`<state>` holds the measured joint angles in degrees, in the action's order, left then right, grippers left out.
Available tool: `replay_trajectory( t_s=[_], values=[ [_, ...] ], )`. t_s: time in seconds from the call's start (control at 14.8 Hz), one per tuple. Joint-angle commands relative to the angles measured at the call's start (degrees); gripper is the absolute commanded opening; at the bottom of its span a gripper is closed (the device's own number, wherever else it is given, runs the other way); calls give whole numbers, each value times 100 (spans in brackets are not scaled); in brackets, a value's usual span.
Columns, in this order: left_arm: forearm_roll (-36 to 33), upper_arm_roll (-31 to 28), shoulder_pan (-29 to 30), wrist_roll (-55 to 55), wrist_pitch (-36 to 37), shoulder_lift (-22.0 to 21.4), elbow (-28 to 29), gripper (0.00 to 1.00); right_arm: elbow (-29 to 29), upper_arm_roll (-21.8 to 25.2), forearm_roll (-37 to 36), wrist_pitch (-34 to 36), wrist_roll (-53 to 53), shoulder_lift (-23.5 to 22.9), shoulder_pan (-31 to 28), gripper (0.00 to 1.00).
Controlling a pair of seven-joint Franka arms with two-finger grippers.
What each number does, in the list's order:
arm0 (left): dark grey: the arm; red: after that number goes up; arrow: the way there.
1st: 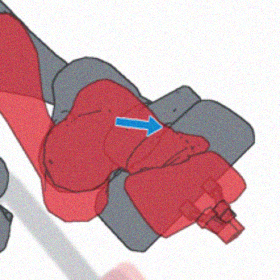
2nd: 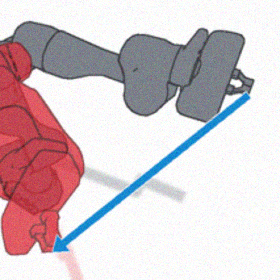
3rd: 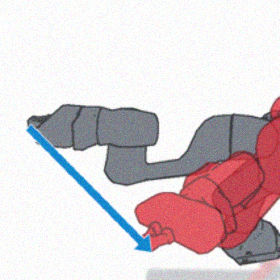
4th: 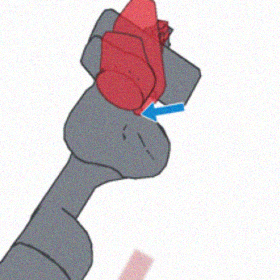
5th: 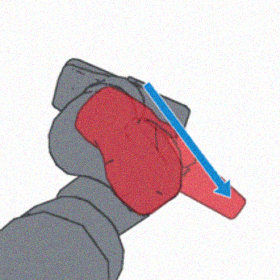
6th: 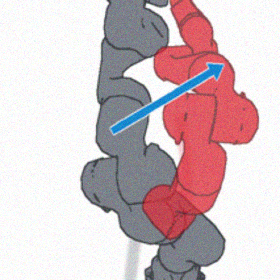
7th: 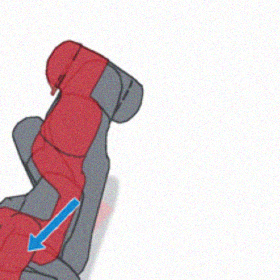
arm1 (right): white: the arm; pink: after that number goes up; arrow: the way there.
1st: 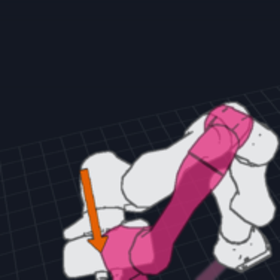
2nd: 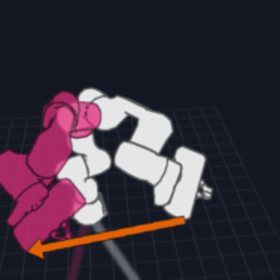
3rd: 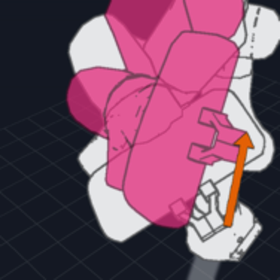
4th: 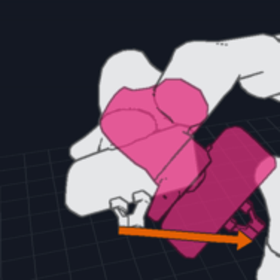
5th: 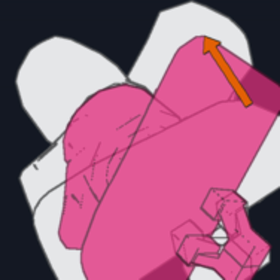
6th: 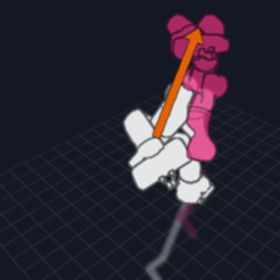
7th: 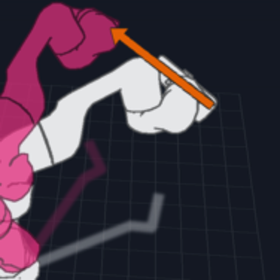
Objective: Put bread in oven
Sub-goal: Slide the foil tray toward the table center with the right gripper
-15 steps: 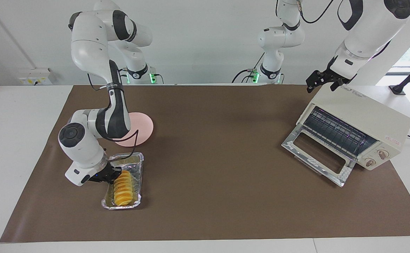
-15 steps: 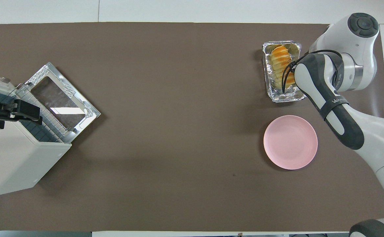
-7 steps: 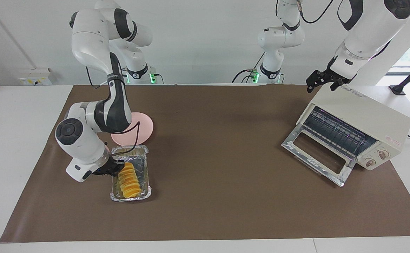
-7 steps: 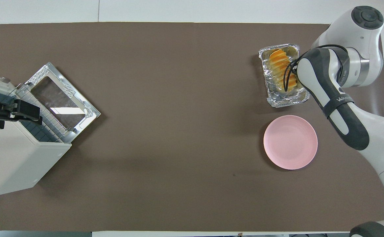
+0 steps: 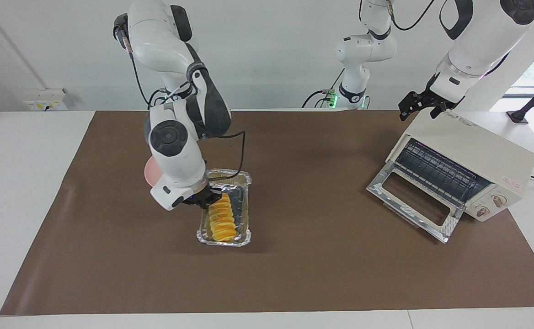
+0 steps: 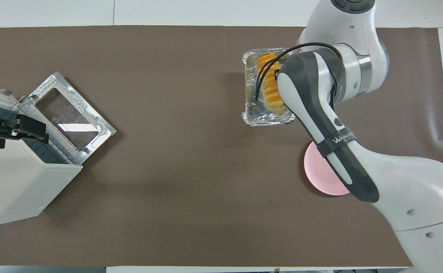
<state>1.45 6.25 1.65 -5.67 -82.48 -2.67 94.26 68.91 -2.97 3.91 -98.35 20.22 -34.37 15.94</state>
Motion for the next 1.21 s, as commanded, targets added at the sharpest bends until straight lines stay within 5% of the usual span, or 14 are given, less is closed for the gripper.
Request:
replay_trajectory(
  t_s=[0.0,0.4,0.74,0.94,1.14],
  values=[
    [-75,-10,2,-13,65,-102,57,100,-89,34,644,-104,866,-35,408,0],
    [-75,-10,2,-13,65,-102,57,100,1024,51,673,-1500,1406,351,1270,0],
    [-75,-10,2,-13,65,-102,57,100,2176,42,576,-2318,782,746,1315,0],
    [-75,-10,2,-13,65,-102,57,100,3248,25,576,-3452,694,1045,1507,0],
    [-75,-10,2,-13,65,-102,57,100,3383,25,585,-3551,729,1081,1500,0]
  ],
)
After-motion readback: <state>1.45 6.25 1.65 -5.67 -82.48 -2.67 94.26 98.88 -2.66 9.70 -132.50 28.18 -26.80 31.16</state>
